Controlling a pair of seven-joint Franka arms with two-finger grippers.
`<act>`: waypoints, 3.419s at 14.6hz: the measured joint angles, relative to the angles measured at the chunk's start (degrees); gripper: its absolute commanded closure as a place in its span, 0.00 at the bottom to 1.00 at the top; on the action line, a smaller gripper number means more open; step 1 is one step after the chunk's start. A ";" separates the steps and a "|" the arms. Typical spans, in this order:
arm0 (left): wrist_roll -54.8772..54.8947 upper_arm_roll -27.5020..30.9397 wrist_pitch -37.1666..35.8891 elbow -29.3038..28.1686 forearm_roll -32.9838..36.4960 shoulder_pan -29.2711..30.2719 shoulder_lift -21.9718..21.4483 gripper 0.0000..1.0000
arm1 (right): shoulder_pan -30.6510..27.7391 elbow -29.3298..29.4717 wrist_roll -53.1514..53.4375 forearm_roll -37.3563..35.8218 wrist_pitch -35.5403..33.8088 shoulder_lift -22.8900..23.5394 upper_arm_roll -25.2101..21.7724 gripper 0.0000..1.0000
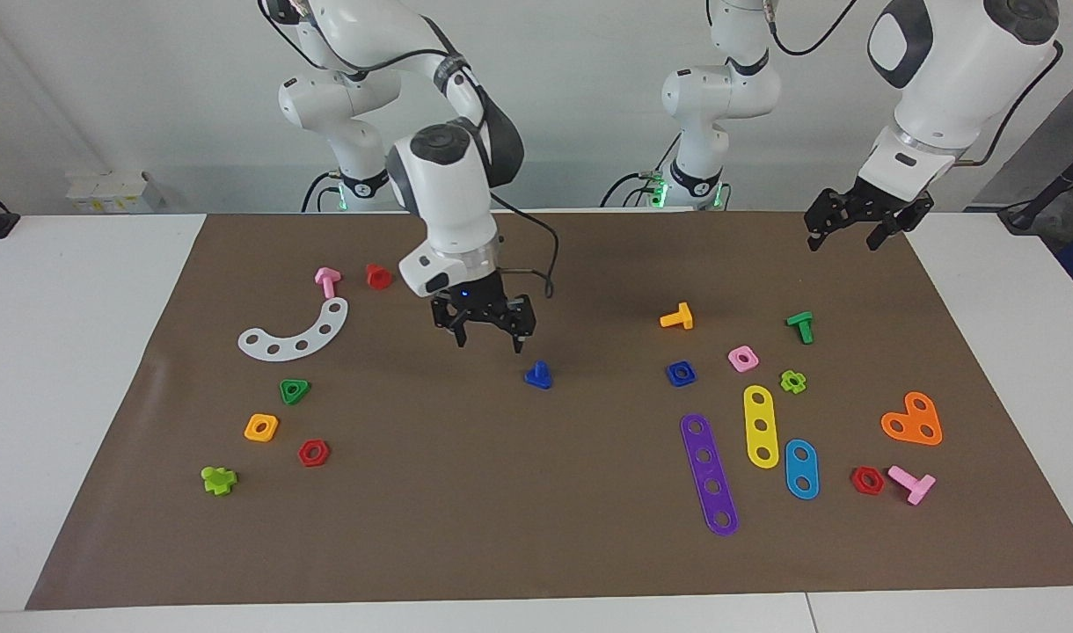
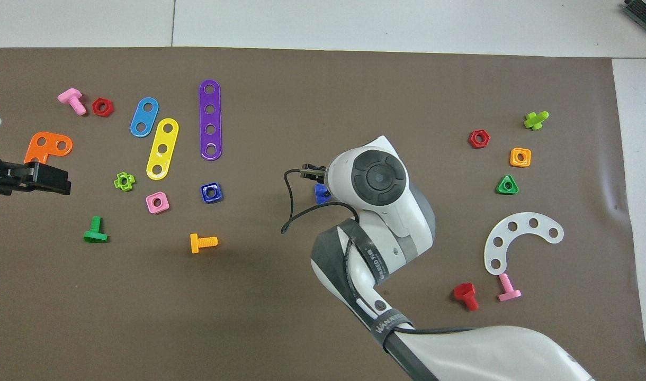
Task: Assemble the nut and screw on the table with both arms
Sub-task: 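Carry the blue bolt to the table centre and open the right gripper, then withdraw the right gripper while the left gripper reaches the blue nut, then grasp the dark blue square nut with the left gripper and lift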
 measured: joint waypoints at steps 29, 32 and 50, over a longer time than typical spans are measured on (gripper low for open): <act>-29.16 -1.30 34.96 -14.59 -4.12 -14.85 19.46 0.31 | -26.52 10.46 -30.89 -2.05 -38.21 -14.87 0.98 0.00; -29.17 -1.20 35.40 -14.93 -4.12 -14.86 19.97 0.34 | -26.50 10.26 -30.43 -2.02 -38.21 -14.88 1.25 0.00; -29.20 -1.18 39.56 -18.63 -4.12 -15.63 20.33 0.69 | -26.46 9.51 -26.55 -2.01 -38.08 -15.03 3.69 0.00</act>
